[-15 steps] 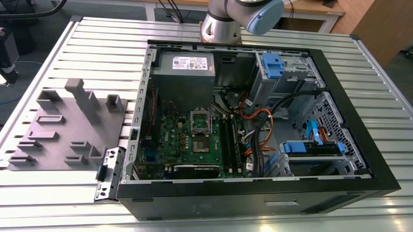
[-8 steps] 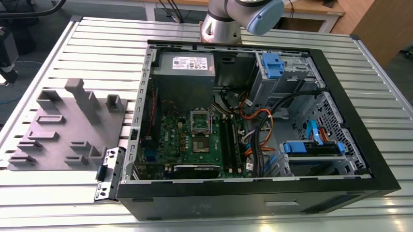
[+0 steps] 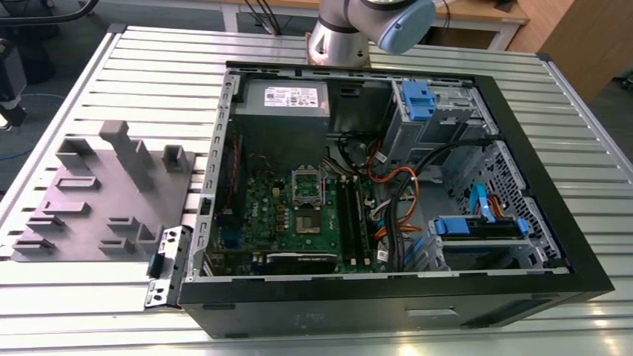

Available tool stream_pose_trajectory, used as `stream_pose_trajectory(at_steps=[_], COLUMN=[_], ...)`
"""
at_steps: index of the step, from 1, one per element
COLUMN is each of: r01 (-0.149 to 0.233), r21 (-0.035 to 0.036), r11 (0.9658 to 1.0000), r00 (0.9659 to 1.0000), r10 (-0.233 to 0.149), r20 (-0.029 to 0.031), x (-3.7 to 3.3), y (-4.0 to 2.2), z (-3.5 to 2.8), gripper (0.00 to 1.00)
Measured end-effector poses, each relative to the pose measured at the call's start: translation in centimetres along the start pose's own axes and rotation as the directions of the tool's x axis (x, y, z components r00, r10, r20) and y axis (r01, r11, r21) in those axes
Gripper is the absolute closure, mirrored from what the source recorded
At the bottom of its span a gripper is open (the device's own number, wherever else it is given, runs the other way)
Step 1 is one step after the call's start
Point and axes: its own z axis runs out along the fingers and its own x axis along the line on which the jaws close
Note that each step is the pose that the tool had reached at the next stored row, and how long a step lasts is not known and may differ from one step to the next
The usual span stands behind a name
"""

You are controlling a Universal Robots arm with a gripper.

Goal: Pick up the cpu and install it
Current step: 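Pick up the cpu and move it towards the insertion slot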

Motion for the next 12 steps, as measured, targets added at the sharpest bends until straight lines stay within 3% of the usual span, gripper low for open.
stream_pose_trajectory(at_steps=[12], r01=[0.000], r21=[0.0000], r11=[1.0000], r00=[1.0000], r10=[0.000], r20=[0.0000], x=[0.00], y=[0.01], z=[-0.34], gripper=[0.53])
